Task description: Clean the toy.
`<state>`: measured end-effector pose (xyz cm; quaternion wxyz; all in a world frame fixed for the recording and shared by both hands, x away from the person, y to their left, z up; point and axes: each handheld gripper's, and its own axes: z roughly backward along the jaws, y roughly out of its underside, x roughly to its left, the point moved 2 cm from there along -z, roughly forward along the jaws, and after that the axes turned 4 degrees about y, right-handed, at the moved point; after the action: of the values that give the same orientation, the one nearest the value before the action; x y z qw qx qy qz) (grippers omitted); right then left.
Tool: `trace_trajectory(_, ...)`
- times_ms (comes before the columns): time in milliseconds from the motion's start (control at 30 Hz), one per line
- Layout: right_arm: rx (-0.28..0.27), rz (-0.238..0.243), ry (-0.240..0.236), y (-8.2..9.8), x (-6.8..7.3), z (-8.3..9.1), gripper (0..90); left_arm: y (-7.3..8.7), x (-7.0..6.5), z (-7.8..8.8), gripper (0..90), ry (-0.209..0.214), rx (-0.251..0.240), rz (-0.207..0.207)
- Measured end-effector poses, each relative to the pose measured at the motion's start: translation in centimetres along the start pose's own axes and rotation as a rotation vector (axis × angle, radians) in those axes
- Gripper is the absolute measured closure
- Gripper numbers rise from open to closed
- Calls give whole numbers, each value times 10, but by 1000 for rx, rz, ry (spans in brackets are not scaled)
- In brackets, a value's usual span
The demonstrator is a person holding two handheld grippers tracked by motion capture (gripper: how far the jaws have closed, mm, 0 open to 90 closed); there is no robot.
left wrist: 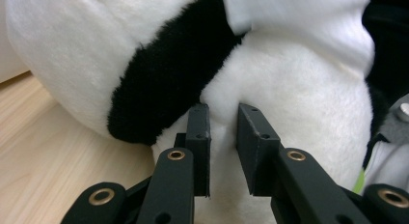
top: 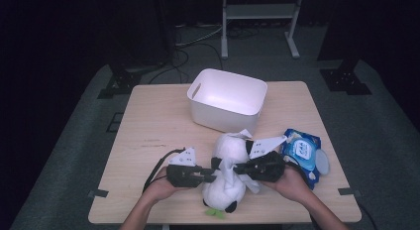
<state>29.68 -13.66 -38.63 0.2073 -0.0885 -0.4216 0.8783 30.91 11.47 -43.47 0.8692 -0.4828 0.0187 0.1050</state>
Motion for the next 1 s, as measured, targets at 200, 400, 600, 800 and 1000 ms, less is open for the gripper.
trace_trajectory(200, -39, -7, 92, -10, -18, 7, 869, 9, 6, 12, 756, -37, 2, 34)
trace_trajectory(400, -77, -48, 213, -25, -44, 7, 866, 15, 10, 20, 757, -55, 6, 54)
trace_trajectory(600, -51, -113, 230, -30, -69, -6, 865, 19, 11, 24, 757, -73, 2, 65)
trace_trajectory(800, -50, -113, 146, -32, -60, -8, 864, 21, 13, 26, 757, -82, 6, 74)
trace_trajectory(1000, -59, -89, 85, -31, -42, -9, 864, 24, 13, 28, 757, -92, 8, 86)
